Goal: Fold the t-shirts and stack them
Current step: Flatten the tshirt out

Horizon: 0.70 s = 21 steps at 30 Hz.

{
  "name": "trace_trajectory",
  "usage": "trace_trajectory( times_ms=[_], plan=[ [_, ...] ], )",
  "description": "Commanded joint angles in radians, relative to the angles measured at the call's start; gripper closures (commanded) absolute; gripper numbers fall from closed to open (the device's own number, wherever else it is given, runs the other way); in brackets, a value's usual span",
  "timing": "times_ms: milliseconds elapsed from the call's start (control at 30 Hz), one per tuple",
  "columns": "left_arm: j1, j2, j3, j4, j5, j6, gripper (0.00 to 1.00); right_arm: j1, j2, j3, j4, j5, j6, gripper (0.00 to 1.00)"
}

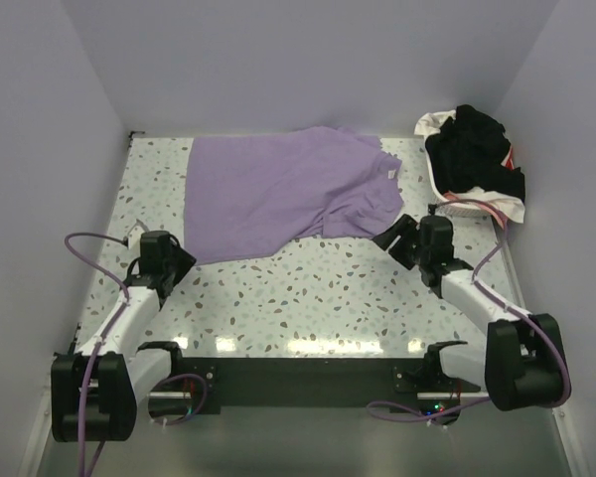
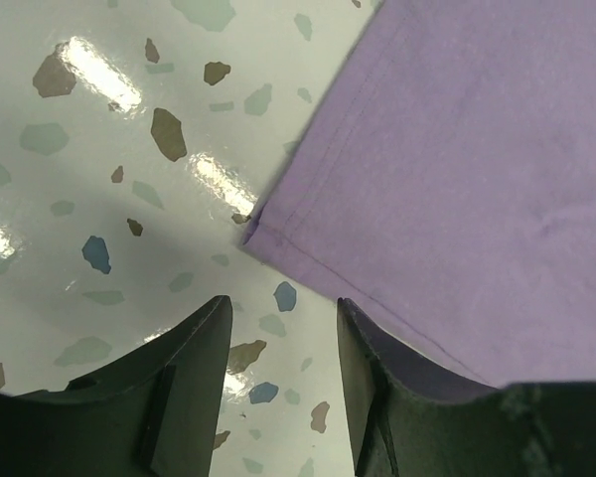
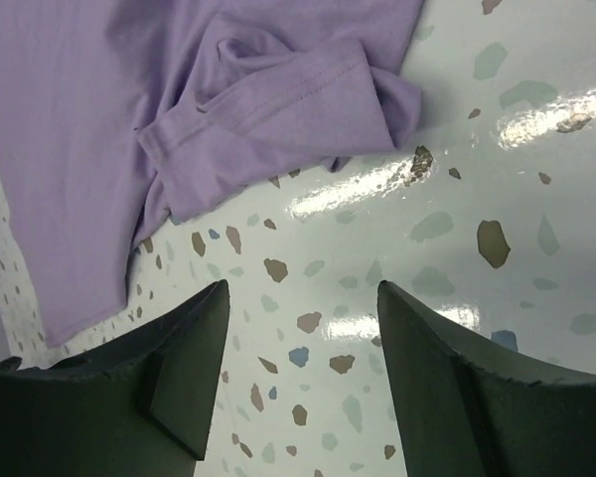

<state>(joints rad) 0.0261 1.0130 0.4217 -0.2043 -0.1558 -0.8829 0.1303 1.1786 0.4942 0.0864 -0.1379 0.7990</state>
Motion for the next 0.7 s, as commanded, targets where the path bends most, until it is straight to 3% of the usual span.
trace_trajectory(
  times_ms=[0,233,467,667],
  plan=[
    [0.003,0.012,0.041,0.014,-0.05,-0.024,0.49,0.028,0.091,0.091,0.015,0.095,-0.032,0.36],
    [0.005,0.025,0.071,0.006,-0.042,-0.013,0.49,0.016,0.258,0.263,-0.073,0.262,-0.099,0.36],
    [0.003,0.032,0.089,-0.004,-0.042,0.007,0.5,0.006,0.406,0.336,-0.048,0.192,-0.066,0.39],
    [0.005,0.019,0.098,-0.018,-0.037,0.018,0.5,0.008,0.42,0.31,-0.028,0.221,-0.035,0.39]
  ],
)
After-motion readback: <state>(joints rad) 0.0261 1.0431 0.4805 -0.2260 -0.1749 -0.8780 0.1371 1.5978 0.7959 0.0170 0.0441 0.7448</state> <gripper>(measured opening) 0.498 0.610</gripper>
